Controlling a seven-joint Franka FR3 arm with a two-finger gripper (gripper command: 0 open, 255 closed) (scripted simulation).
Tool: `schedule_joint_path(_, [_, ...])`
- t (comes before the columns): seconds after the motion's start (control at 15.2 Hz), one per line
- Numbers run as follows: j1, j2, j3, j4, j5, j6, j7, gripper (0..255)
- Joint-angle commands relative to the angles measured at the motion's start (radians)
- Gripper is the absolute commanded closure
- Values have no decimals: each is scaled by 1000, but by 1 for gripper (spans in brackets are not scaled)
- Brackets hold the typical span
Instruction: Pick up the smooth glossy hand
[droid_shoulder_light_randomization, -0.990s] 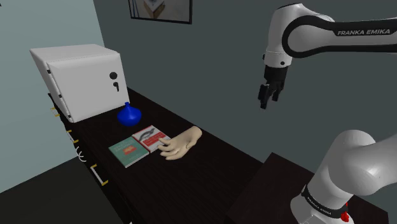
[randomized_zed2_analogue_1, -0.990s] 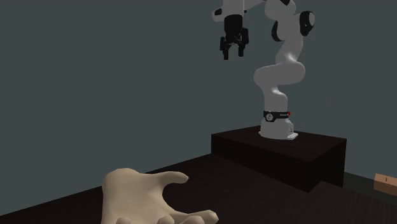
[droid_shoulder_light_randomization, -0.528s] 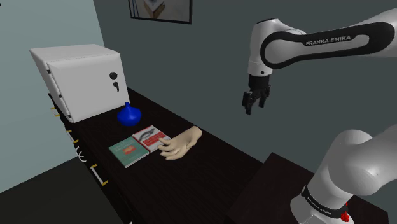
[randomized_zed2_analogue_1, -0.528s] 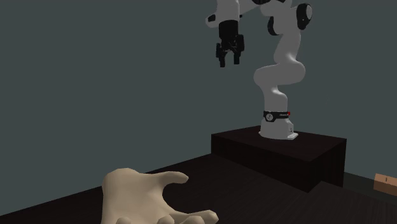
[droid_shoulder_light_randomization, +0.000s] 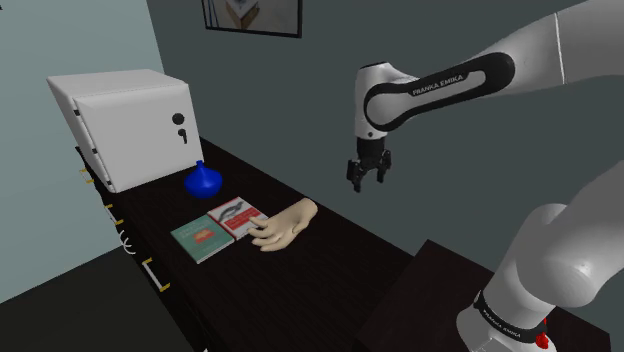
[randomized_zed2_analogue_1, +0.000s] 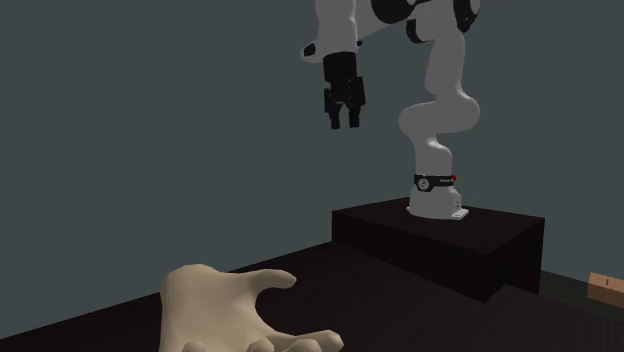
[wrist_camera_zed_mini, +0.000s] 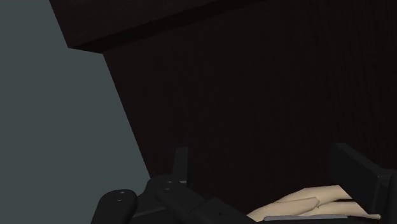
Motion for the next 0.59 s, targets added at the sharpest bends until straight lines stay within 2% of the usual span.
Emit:
schedule_joint_path(0.0, [4, 79, 9, 29, 11, 42, 34, 0])
schedule_joint_path(0.53, [10, 405, 18, 219, 44, 150, 132, 0])
